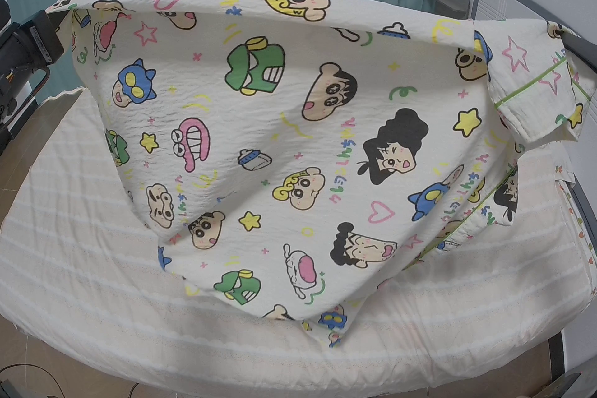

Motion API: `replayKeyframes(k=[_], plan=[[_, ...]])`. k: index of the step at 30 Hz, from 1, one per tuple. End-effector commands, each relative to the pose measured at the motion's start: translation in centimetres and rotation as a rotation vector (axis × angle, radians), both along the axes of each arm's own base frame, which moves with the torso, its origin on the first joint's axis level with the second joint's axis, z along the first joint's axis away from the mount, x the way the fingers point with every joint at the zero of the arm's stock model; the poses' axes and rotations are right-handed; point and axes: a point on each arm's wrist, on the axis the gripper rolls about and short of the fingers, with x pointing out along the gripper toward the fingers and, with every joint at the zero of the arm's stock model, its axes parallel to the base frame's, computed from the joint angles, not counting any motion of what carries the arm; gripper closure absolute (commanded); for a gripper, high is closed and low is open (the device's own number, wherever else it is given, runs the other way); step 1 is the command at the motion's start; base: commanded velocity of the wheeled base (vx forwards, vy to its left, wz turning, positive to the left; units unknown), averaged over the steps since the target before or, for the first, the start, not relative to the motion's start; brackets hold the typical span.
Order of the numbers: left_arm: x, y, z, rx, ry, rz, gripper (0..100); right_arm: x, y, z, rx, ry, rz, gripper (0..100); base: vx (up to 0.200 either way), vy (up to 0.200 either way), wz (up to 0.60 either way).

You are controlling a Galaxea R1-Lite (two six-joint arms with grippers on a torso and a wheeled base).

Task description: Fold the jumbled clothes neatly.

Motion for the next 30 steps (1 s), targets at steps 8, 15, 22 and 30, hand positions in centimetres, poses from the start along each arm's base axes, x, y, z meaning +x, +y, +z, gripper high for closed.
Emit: replayKeyframes(k=[8, 15, 22, 30], plan=[[-0.46, 0.1, -0.16, -0.001, 0.002, 0.002, 100, 0.14, 0.04, -0.05, 0.0, 0.005, 0.001, 100, 0.0, 0.2, 0.0], [-0.55, 0.11, -0.19, -0.001, 0.002, 0.002, 100, 0.25, 0.06, -0.07, 0.0, 0.006, 0.001, 100, 0.0, 0.2, 0.0], [-0.88, 0.23, -0.06, -0.003, -0.006, 0.005, 100, 0.29, 0.07, -0.07, 0.0, 0.008, 0.001, 100, 0.0, 0.2, 0.0], [-1.04, 0.54, 0.05, -0.004, -0.012, 0.02, 100, 0.35, 0.11, 0.01, -0.001, 0.005, 0.003, 100, 0.0, 0.2, 0.0]])
